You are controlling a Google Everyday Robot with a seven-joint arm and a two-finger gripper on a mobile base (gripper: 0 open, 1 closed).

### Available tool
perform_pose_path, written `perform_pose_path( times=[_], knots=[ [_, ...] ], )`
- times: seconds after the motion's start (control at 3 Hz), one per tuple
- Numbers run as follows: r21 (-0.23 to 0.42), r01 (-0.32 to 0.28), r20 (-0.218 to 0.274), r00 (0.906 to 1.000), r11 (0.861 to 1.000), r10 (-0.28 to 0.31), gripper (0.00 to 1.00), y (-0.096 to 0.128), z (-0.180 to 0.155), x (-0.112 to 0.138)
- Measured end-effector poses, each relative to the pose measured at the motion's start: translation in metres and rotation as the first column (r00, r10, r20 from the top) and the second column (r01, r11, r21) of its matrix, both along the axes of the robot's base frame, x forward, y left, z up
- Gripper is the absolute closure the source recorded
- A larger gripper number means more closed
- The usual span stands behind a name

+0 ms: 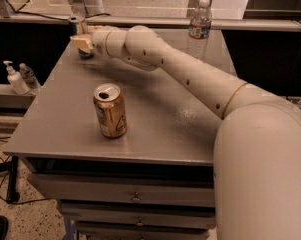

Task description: Move redbull can near water bottle

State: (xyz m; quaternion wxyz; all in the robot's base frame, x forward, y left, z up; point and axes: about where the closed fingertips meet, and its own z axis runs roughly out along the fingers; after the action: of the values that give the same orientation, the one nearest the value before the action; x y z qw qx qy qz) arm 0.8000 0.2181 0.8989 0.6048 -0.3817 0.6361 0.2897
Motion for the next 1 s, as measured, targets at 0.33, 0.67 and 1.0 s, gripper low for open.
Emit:
perform_pose_path(
  times=[0.33,0.67,1.0],
  knots=[
    [0.006,0.028,0.013,0.9995,1.000,-0.028,0.86,-0.014,0.011,-0.014],
    [-0.005,0.066,0.027,0.9975,0.998,-0.066,1.00,-0.038,0.026,-0.035],
    [-0.045,0.128,0.020,0.9916,0.991,-0.128,1.00,-0.077,0.034,-0.057]
  ],
)
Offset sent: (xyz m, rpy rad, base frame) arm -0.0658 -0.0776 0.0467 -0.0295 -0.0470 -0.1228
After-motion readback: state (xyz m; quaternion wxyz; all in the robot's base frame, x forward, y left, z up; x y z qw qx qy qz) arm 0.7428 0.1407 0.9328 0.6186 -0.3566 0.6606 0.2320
